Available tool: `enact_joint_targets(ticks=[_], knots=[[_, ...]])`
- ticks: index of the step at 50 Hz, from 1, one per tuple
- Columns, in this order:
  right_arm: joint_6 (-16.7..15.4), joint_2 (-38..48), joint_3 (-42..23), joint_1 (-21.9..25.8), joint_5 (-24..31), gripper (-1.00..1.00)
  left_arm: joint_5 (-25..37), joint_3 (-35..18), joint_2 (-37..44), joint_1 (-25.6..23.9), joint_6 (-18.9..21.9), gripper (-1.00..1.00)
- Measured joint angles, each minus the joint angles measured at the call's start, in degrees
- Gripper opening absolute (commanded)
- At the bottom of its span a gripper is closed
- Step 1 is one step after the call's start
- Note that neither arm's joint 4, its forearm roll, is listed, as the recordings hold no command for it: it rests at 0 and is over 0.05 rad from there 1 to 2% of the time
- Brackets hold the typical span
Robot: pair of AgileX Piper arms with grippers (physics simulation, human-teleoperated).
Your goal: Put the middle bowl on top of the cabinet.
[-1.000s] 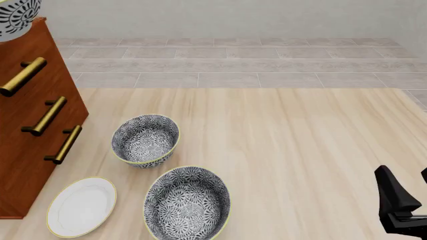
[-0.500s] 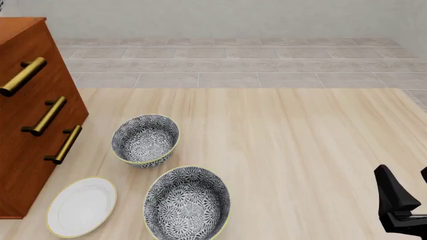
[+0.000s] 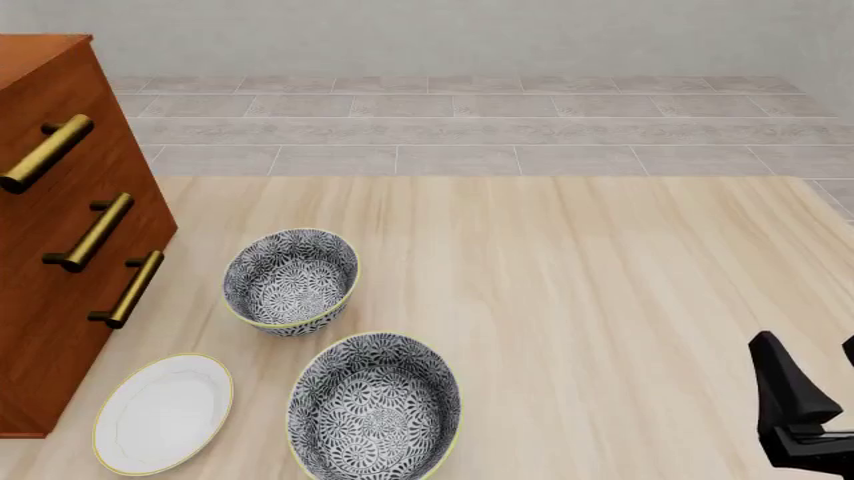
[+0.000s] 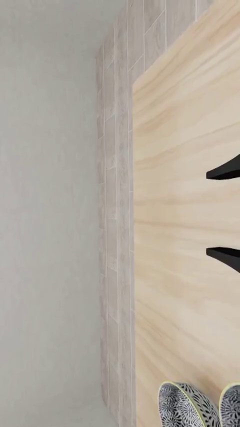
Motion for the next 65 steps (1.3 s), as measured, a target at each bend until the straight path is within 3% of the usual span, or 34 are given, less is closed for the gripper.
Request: enact_joint_targets(ticks=[19, 45, 65], knots=[[-0.04, 0.32, 0.01, -0.17, -0.36, 1.0, -0.71, 0.38, 1.48, 3.81, 1.47, -1.0], [-0.08, 0.14, 0.01, -0.32, -0.2, 1.0, -2.77, 4.72, 2.03, 5.26, 1.35, -1.0], [-0.28, 0.51, 0.01, -0.13, -0.44, 1.0, -2.68, 5.18, 2.12, 6.15, 1.6, -1.0]])
